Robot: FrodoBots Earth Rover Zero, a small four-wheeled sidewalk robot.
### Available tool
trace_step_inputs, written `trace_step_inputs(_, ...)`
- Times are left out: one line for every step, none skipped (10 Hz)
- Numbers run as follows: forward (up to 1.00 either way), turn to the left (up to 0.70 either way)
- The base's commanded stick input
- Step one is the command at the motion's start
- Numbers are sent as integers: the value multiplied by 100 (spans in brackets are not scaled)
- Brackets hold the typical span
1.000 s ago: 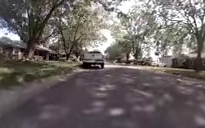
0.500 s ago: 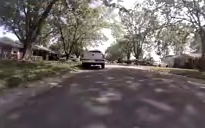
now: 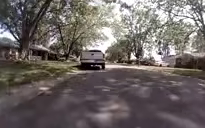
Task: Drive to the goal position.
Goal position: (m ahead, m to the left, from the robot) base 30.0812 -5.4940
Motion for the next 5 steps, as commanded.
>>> trace_step_inputs(100, -2)
trace_step_inputs(100, -8)
trace_step_inputs(100, 2)
trace_step_inputs(100, 0)
trace_step_inputs(100, 0)
